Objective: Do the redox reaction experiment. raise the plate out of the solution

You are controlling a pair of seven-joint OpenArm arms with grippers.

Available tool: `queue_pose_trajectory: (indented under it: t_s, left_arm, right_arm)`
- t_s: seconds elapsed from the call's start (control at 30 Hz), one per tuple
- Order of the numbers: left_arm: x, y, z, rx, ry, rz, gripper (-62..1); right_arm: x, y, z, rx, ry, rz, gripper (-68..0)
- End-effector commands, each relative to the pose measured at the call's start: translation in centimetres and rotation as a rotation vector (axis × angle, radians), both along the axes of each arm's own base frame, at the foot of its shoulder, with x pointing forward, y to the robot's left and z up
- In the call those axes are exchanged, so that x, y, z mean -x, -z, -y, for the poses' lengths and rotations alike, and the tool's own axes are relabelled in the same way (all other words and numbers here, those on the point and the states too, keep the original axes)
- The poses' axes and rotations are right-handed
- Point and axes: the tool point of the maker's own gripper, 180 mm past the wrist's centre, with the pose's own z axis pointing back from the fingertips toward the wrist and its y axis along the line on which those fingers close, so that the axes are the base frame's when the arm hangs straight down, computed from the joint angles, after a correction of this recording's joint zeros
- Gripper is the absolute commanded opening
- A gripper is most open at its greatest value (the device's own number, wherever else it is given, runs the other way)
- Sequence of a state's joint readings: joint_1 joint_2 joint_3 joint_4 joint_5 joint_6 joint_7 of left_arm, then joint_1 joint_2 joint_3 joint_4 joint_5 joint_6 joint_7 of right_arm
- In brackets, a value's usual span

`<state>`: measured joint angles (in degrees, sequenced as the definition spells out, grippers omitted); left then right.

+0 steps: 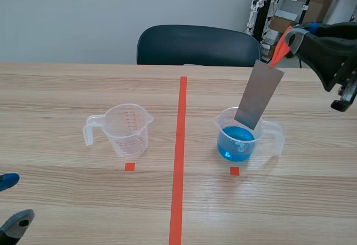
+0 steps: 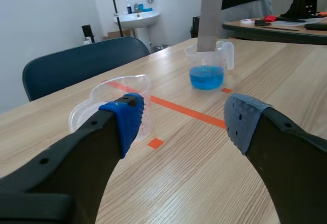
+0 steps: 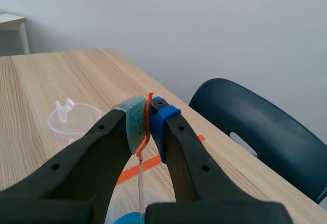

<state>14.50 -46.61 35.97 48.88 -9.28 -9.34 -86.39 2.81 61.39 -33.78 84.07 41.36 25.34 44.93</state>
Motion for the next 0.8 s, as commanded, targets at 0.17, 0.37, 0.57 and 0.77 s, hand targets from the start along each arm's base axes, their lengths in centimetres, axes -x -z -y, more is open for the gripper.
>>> queue_pose_trajectory:
  t_s: [0.17,0.37,0.57,0.77]
  left_arm:
    - [-0.2,-3.1,0.8,0.000,0.101,0.045,-47.6]
    - [-0.8,-3.7,2.7,-0.068,0.181,-0.002,-49.4]
    - [-1.4,-4.0,5.2,-0.156,0.225,-0.039,-54.3]
    - [-2.6,-5.1,7.3,-0.180,0.219,-0.057,-56.5]
  right_arm:
    - [0.0,-2.6,0.2,-0.012,-0.012,0.009,-67.1]
    - [0.3,-4.1,0.1,-0.016,-0.030,0.005,-67.1]
    - [0.7,-5.3,-0.2,-0.016,-0.047,-0.005,-67.1]
    - [0.7,-6.4,0.1,-0.027,-0.045,-0.017,-67.1]
